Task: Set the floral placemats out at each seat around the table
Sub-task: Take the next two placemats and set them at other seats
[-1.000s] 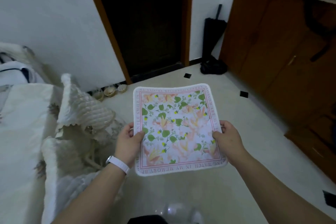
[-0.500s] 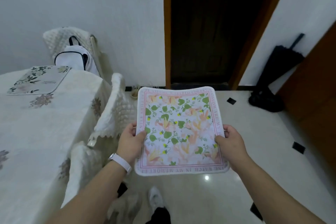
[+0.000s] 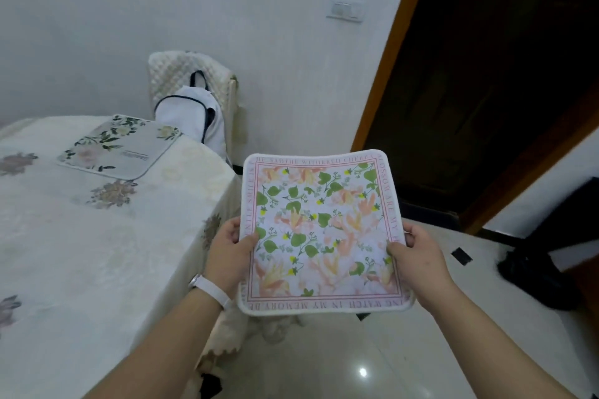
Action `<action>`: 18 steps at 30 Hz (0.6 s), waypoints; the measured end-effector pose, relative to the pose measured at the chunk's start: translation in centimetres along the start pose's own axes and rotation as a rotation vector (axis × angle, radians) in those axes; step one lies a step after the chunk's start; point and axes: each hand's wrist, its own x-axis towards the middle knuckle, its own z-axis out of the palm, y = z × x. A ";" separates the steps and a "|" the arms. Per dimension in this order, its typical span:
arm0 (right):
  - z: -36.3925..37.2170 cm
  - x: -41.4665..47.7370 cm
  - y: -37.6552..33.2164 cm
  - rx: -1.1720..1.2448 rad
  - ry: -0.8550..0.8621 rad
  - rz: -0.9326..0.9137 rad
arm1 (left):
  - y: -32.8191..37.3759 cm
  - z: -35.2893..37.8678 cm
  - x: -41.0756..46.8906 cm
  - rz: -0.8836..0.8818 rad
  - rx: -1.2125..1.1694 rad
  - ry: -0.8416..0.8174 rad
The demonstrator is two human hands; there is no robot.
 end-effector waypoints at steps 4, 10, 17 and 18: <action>5.1 3.8 -3.0 -0.032 -0.147 -0.051 | 0.0 -3.1 1.7 -0.043 -0.101 0.150; 14.0 9.7 -5.9 -0.104 -0.422 -0.113 | -0.3 -8.1 2.7 -0.092 -0.145 0.407; 23.7 18.1 -9.1 -0.151 -0.768 -0.176 | 0.3 -9.2 5.6 -0.069 -0.200 0.757; 24.7 19.3 -9.6 -0.162 -0.819 -0.177 | 0.3 -8.8 6.1 -0.078 -0.216 0.810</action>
